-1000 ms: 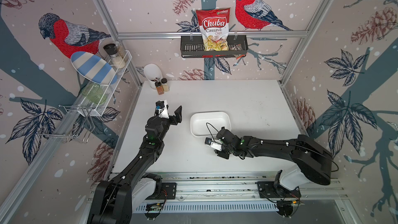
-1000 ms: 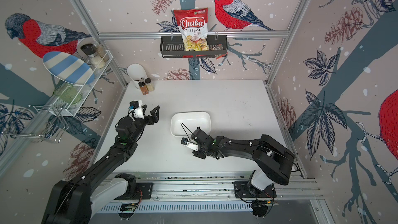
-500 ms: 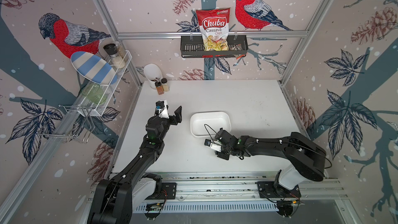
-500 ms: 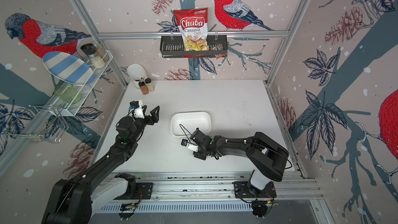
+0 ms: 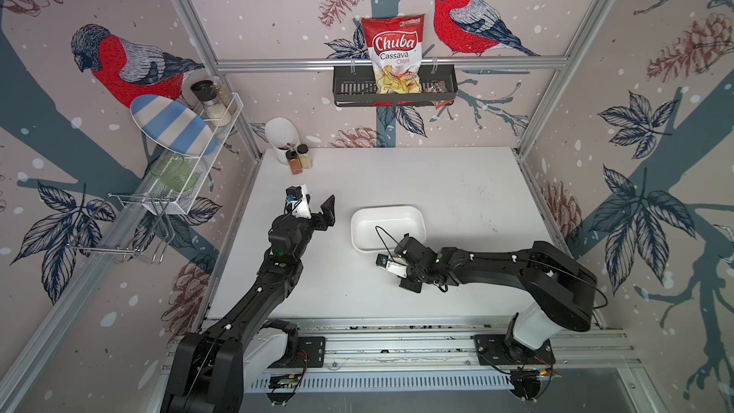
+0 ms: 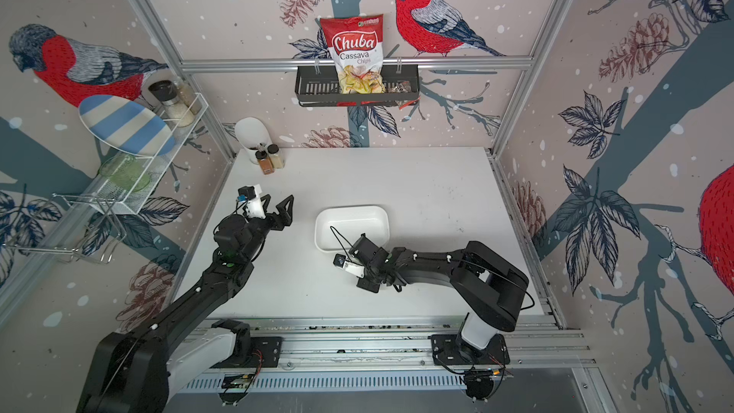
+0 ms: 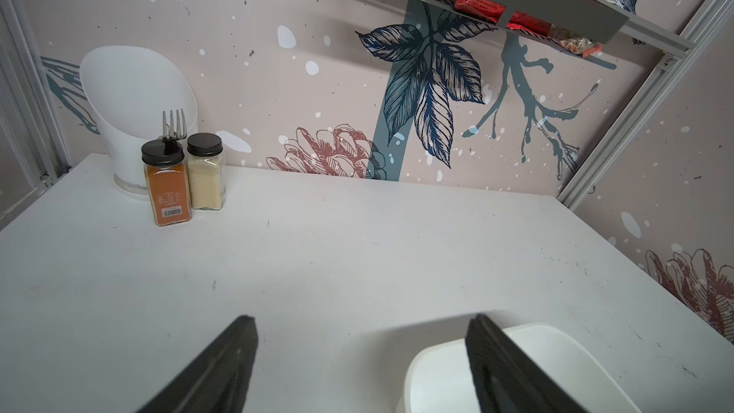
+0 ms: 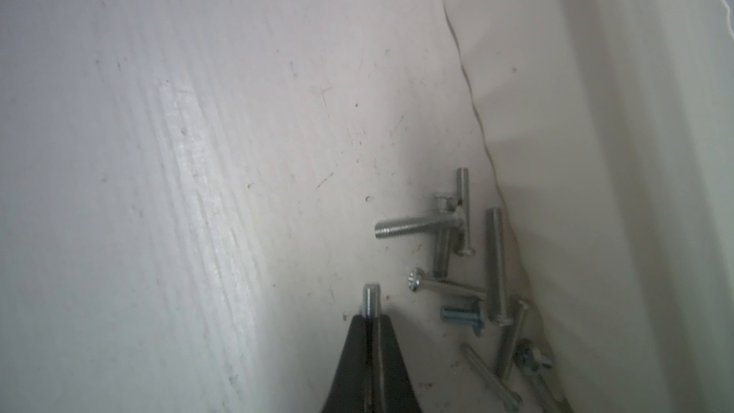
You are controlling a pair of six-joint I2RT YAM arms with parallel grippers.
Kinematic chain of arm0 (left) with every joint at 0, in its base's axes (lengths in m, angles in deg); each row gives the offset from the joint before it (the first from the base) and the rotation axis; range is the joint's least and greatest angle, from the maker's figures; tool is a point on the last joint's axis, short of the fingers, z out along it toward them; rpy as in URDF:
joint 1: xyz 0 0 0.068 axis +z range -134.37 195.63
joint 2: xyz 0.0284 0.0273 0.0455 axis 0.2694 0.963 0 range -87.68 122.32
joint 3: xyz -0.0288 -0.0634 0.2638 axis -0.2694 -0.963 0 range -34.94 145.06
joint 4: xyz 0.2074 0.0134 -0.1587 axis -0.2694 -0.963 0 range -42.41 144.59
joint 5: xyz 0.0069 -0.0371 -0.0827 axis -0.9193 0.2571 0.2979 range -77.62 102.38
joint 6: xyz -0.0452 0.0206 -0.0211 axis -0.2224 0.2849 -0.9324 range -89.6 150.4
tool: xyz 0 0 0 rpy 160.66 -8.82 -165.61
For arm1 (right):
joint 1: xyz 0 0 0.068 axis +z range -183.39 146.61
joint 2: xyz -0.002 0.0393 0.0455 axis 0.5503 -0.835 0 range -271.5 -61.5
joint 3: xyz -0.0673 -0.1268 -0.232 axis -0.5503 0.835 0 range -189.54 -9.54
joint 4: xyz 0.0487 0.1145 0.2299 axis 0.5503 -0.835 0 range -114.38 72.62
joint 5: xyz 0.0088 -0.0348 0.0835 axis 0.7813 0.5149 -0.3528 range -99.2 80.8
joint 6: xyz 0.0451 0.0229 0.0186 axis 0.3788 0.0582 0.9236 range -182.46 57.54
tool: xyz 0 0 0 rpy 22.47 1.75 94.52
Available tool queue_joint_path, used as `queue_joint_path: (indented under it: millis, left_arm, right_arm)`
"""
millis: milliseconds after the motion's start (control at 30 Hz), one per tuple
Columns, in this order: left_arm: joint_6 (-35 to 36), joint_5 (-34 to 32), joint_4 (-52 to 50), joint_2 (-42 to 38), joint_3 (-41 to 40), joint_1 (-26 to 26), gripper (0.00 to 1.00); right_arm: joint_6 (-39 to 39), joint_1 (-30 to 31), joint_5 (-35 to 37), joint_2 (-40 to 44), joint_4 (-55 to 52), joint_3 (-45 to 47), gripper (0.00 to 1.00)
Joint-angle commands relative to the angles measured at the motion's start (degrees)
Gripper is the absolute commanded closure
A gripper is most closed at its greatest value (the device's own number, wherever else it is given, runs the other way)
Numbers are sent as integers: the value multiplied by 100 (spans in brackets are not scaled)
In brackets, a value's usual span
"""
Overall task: Put the screws on the desktop into the storage box
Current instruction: Pick up the screw from the center of the board, then place the screw in the storage box.
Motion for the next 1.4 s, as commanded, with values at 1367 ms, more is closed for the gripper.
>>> queue_joint_path:
  millis: [1367]
  left_arm:
    - [-1079,-1909,-1365,-721,-1136,-4843,49]
  right_arm:
    - [1532,-1569,1402,-1017,296,-1608,100]
